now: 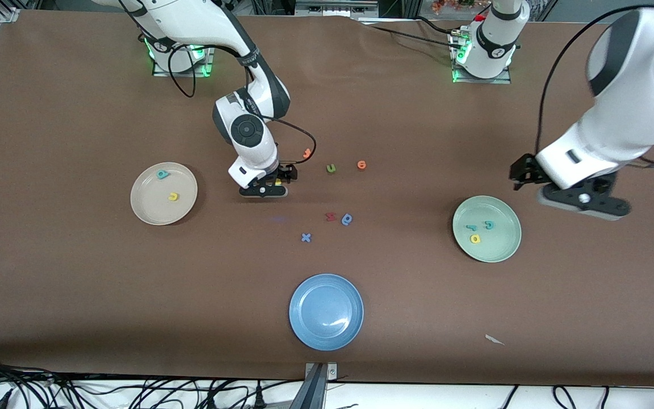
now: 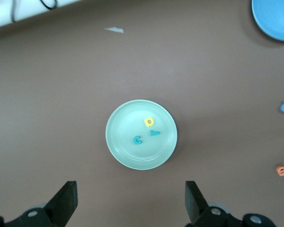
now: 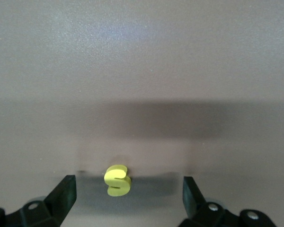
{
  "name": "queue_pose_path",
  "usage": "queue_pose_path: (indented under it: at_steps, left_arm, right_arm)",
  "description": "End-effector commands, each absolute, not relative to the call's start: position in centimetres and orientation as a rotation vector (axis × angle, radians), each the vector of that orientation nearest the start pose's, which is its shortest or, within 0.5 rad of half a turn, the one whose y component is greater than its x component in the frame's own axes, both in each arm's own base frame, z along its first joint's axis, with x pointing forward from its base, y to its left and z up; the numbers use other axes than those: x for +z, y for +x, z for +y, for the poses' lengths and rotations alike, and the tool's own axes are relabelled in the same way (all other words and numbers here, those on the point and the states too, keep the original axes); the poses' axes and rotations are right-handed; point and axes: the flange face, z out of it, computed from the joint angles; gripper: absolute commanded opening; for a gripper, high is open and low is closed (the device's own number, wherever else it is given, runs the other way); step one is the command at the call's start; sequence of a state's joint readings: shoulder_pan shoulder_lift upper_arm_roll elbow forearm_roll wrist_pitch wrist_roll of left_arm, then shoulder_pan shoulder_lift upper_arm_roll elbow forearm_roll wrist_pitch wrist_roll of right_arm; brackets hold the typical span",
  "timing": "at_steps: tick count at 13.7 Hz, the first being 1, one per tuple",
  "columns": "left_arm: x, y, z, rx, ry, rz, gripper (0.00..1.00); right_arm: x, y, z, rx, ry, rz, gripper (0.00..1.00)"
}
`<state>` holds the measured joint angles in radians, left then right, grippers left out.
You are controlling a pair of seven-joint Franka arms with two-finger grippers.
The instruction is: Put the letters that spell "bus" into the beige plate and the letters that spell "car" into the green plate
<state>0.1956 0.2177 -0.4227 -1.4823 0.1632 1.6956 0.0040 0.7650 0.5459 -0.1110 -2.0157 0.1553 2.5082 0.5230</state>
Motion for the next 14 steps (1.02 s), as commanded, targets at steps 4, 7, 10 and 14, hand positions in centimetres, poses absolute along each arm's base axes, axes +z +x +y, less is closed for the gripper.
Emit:
queue_pose_path:
  at_steps: [4, 7, 10, 14]
  left_arm:
    - [59.7, 58.5, -6.5, -0.058, -3.177, 0.178, 1.00]
    - [58.8, 56.0, -6.9, -0.022, -3.165, 0.190, 1.00]
    - [58.2, 56.0, -5.5, -0.004, -3.122, 0.178, 1.00]
    - [58.1, 54.8, -5.2, -0.028, -3.119, 0.172, 1.00]
  right_arm:
    - [17.4, 47.1, 36.2, 0.083, -3.137, -0.043, 0.68]
    - [17.1, 47.0, 36.3, 0.090, -3.139, -0.037, 0.57]
    - [17.1, 46.9, 36.4, 0.090, -3.139, -0.037, 0.48]
    - [17.2, 46.8, 36.7, 0.097, -3.133, -0.045, 0.23]
